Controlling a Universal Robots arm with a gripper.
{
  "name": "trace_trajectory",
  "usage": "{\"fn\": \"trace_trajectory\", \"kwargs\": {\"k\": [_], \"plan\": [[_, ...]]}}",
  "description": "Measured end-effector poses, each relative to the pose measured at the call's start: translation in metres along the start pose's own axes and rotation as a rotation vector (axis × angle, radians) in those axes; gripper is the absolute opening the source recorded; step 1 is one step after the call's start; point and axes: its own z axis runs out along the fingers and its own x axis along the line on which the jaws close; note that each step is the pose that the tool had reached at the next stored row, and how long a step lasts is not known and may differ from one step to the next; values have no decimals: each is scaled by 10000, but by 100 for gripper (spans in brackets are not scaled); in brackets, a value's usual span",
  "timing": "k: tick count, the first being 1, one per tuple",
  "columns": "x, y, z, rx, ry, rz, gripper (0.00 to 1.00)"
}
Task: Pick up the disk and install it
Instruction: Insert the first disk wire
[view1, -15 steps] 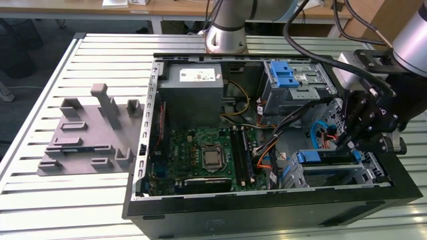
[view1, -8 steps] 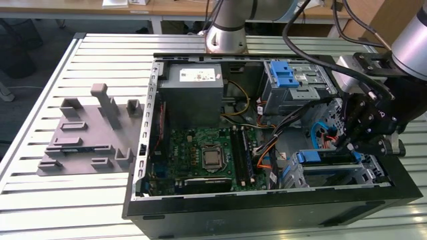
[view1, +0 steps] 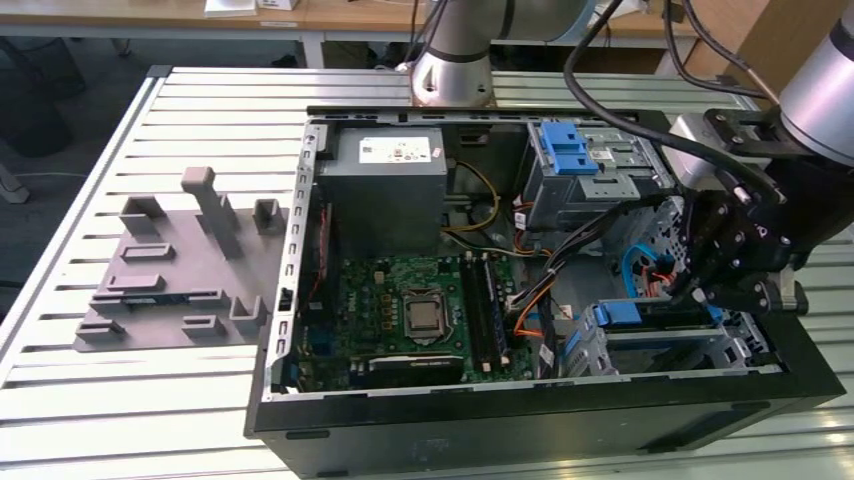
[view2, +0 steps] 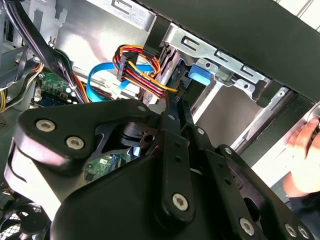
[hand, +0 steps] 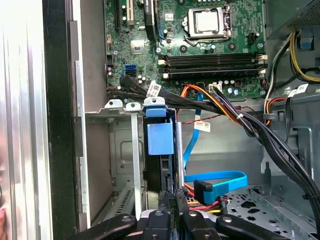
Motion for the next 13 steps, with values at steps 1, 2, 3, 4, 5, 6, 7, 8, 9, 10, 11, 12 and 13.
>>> {"fn": "trace_trajectory", "kwargs": {"k": [1, 2, 3, 4, 5, 6, 7, 8, 9, 10, 11, 12, 13], "plan": [[0, 0, 2, 0, -1, -16, 16], [0, 0, 5, 0, -8, -33, 16], [0, 0, 4, 0, -5, -38, 16], [0, 0, 4, 0, -5, -39, 16], [0, 0, 4, 0, -6, -40, 16], [0, 0, 3, 0, -5, -39, 16], [0, 0, 2, 1, -5, -40, 16], [-1, 0, 2, 0, -4, -40, 16], [0, 0, 2, 0, -2, -39, 16], [0, 0, 4, 0, 0, -39, 16], [-1, 0, 8, 0, -1, -39, 16], [-1, 0, 13, 0, -3, -39, 16], [-1, 0, 18, 0, -4, -39, 16]]}}
